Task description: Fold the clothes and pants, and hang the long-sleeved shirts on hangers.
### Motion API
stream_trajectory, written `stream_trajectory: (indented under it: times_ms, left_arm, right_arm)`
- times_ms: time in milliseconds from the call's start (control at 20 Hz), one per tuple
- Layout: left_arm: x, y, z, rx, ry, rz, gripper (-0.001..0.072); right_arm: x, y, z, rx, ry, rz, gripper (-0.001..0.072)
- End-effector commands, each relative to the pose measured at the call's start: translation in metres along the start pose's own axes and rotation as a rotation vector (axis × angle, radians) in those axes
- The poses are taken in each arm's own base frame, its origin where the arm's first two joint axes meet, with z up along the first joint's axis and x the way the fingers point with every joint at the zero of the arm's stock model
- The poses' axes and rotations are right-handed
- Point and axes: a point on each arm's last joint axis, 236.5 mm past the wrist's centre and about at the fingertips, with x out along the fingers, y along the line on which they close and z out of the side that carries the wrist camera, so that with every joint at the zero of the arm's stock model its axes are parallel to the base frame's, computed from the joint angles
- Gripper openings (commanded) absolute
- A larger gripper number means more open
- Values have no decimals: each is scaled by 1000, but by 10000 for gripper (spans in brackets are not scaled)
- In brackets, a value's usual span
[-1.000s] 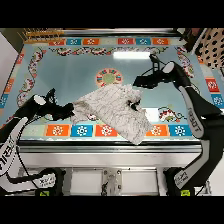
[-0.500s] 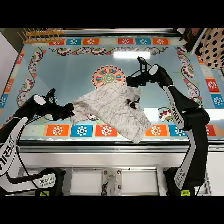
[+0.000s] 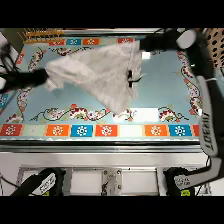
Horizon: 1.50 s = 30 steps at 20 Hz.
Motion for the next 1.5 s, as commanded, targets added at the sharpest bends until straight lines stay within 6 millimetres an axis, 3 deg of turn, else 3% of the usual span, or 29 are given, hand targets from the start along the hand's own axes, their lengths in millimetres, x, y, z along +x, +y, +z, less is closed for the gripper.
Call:
stream_trajectory:
  times_ms: [0, 100, 250, 350, 500, 600, 650, 800, 950, 1050, 1150, 1250, 1300, 1350, 1400, 1450]
  left_arm:
    - [-140, -57, 92, 115, -388, -56, 8]
    - [-208, -86, 105, 162, -525, -100, 8]
    - [-271, -111, 102, 202, -648, -150, 8]
    - [-292, -121, 94, 217, -682, -184, 8]
    - [-291, -129, 78, 227, -658, -225, 8]
    - [-261, -127, 63, 215, -568, -238, 8]
    - [-236, -125, 51, 189, -482, -243, 8]
    - [-139, -119, 0, 144, -171, -242, 8]
    - [-26, -120, -58, 135, 111, -225, 8]
    - [48, -120, -89, 175, 256, -205, 8]
    - [117, -119, -98, 173, 336, -189, 8]
    - [171, -116, -88, 159, 355, -175, 9]
    - [190, -114, -80, 133, 361, -168, 161]
    - [202, -113, -71, 119, 358, -166, 579]
    - [209, -110, -61, 101, 356, -161, 716]
    - [210, -104, -54, 96, 359, -155, 675]
  right_arm:
    - [-142, 43, 81, -99, -247, -12, 28]
    - [-204, 66, 96, -130, -326, -2, 27]
    - [-267, 89, 92, -168, -353, 12, 27]
    - [-287, 98, 74, -151, -301, 26, 27]
    - [-295, 101, 32, -91, -138, 32, 27]
    - [-292, 89, -1, 2, 1, -7, 27]
    - [-287, 83, -19, 67, 79, -30, 27]
    - [-258, 67, -70, 191, 300, -72, 27]
    - [-200, 42, -118, 235, 499, -108, 27]
    - [-153, 4, -139, 224, 585, -201, 27]
    - [-98, -48, -138, 203, 535, -314, 27]
    - [-53, -91, -129, 218, 434, -360, 29]
    - [-37, -111, -126, 232, 387, -378, 29]
    - [-28, -128, -123, 249, 349, -394, 39]
    - [-25, -143, -122, 264, 327, -409, 64]
    - [-28, -154, -120, 275, 309, -426, 235]
